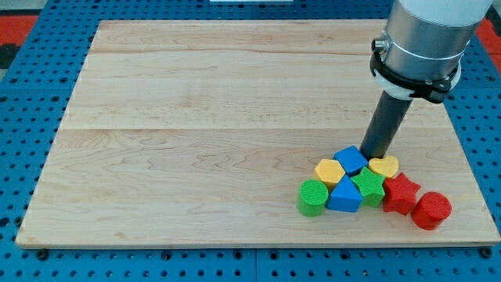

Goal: Separate yellow heart and red star from group of blocks

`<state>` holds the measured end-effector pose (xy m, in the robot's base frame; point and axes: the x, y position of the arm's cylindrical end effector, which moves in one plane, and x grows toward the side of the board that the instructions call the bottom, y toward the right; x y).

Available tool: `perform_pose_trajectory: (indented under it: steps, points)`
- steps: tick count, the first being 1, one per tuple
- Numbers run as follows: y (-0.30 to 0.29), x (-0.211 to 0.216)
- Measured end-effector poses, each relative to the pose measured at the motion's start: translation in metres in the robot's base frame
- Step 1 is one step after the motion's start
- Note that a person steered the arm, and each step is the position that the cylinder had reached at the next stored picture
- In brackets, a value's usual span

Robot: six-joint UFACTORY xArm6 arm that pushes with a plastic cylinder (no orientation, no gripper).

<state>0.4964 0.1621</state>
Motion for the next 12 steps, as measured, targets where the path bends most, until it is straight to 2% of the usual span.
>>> perform_pose_trajectory:
  steps: [1,3,4,5,6,7,8,10,12]
  points:
    - [0.0,0.0]
    - [-0.001,-0.082]
    - [0.066,-0.084]
    - [0.116,-0.041]
    - [0.146,0.036]
    - [0.141,0.082]
    - [0.102,0.094]
    - [0.09,0.119]
    - [0.011,0.051]
